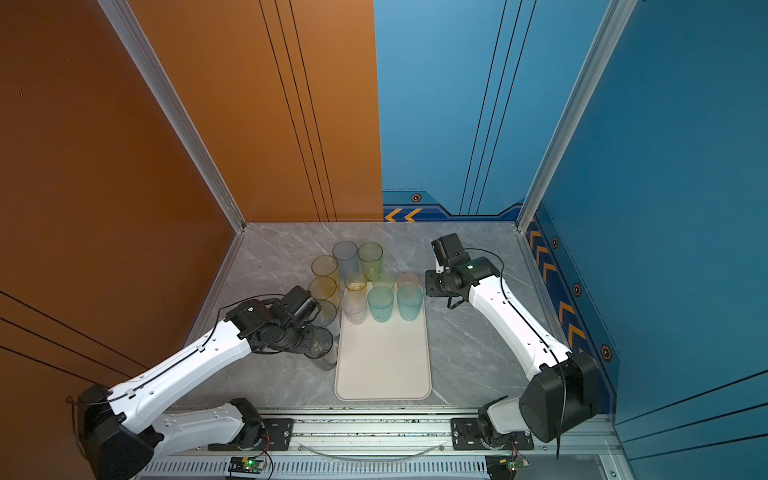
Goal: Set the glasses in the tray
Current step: 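Lift the clear glass with left gripper and swing it over the tray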
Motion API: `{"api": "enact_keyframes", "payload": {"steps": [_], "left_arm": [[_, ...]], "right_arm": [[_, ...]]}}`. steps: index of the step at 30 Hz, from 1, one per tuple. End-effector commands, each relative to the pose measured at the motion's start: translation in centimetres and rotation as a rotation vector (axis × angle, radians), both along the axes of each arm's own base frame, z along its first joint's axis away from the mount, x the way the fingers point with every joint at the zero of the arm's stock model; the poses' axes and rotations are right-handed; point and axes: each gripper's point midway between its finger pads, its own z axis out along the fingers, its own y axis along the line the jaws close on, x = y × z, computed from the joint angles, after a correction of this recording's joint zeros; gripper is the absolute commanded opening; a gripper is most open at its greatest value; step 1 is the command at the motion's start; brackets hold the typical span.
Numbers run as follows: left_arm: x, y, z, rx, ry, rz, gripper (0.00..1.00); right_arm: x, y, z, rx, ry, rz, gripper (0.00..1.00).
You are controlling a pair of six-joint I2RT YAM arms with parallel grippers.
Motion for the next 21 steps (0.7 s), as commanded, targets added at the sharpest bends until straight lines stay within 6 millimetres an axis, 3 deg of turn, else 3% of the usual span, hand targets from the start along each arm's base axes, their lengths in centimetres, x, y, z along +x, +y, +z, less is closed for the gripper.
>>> {"api": "enact_keyframes", "payload": {"steps": [1,5,14,21], "left_arm": [[-0.3,0.1,-0.3,0.002,0.035,0.001,0.06],[-0.5,0.0,-0.6,-0.001,0.053,-0.008,0.0],[-1.1,0.1,-0.3,0.009,0.072,-0.03,0.0],[-1.2,-0.2,2.4,-0.011,0.04,-0.069,0.0]], "right_arm": [[-0.6,0.5,-0.5,0.006,0.021,0.021,0.37],[-0.6,0.5,-0.6,0.004,0.025,0.023,0.37],[-0.7,0.6,-0.8,0.005,0.029,0.027,0.37],[-0.7,0.6,-0.8,0.005,0.028,0.024,0.37]]}}
